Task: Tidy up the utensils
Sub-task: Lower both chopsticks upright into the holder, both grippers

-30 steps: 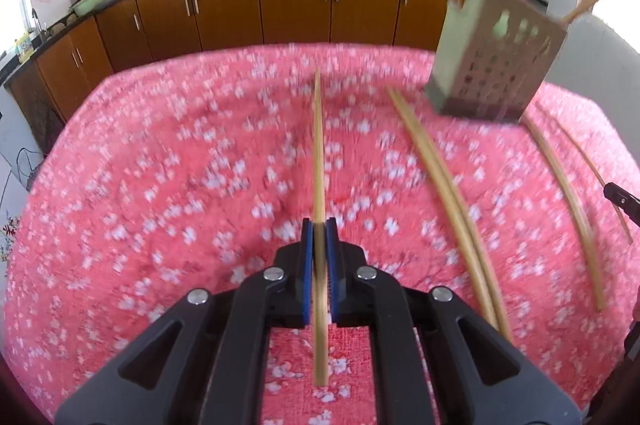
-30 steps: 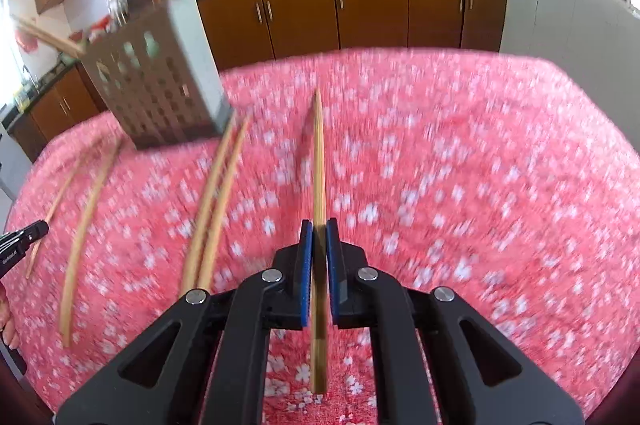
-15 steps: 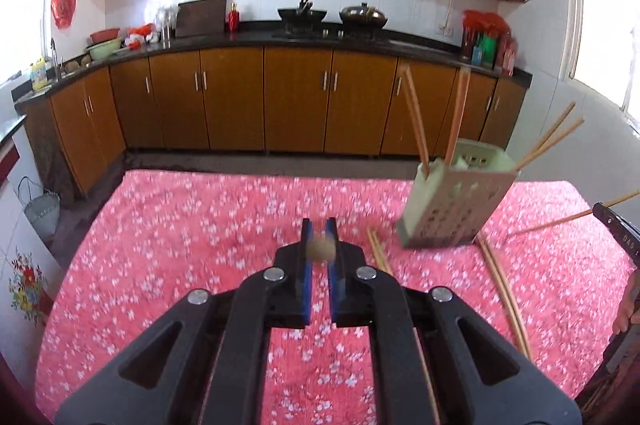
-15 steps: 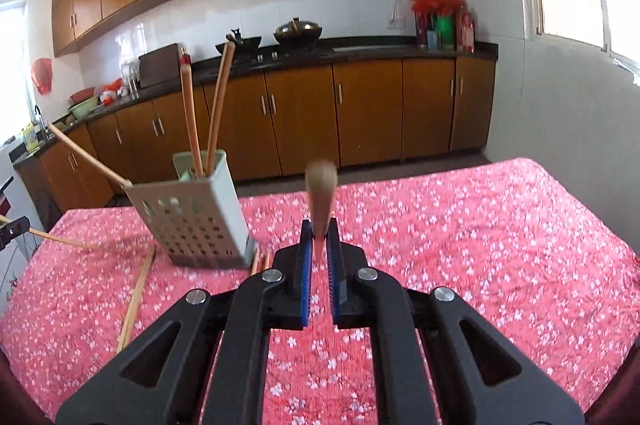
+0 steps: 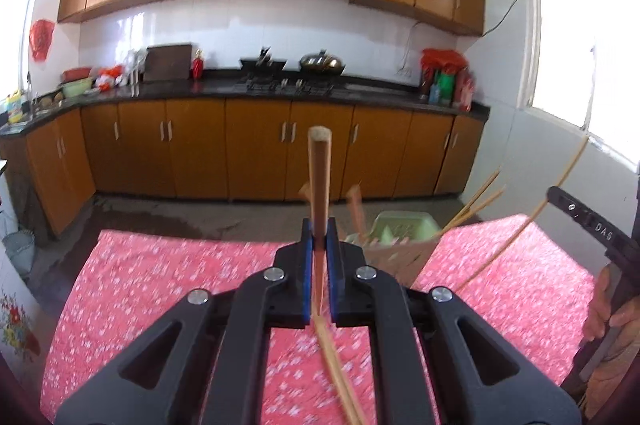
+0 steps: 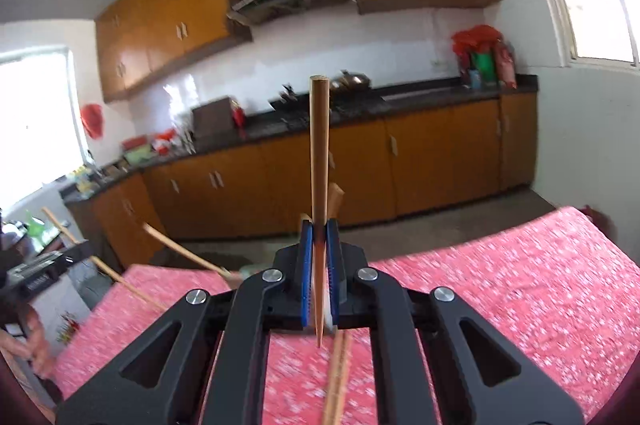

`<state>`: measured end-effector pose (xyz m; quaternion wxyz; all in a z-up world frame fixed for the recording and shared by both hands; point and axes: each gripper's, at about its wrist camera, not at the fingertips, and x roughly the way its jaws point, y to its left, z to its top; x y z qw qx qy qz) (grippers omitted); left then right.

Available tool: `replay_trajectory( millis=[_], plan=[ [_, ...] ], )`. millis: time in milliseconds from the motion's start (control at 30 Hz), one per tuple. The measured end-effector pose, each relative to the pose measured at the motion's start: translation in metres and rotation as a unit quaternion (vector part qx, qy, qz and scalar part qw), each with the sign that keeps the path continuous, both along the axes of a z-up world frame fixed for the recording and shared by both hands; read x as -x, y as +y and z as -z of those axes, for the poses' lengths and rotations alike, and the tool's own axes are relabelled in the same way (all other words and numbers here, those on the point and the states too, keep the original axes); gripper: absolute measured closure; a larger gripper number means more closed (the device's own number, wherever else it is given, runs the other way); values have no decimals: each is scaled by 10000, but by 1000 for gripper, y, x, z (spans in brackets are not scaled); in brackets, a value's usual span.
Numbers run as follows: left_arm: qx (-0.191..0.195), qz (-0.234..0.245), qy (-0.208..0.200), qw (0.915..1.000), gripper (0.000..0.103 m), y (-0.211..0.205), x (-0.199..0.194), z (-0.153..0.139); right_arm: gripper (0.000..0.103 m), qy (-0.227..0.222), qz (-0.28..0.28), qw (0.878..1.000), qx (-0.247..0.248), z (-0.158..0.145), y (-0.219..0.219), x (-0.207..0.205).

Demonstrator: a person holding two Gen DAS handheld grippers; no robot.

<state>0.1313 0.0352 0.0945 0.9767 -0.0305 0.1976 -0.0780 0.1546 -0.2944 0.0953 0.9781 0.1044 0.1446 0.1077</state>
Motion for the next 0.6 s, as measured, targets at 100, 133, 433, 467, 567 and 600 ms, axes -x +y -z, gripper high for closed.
replay_trajectory(
  millis=[100, 133, 433, 467, 567, 600],
  plan=[
    [180, 85, -237, 9995, 95, -11, -5, -18, 95, -287, -68, 9995, -70, -16, 11, -3],
    [241, 99, -314, 9992, 95, -14, -8, -24, 95, -380, -66, 9992, -93, -21, 15, -5],
    [565, -39, -679, 9961, 95, -41, -52, -38, 95, -746, 247, 9969, 94, -23, 41, -45],
    [595, -52, -664, 9960, 95, -43, -57, -34, 95, -678, 251, 9973, 104, -18, 43, -53],
    [615, -73, -584, 9964, 95, -49, -73, -22, 95, -438, 234, 9987, 87, -5, 46, -66],
    [598, -78, -555, 9966, 95, -49, -76, -18, 95, -357, 216, 9991, 83, 0, 48, -70]
  ],
)
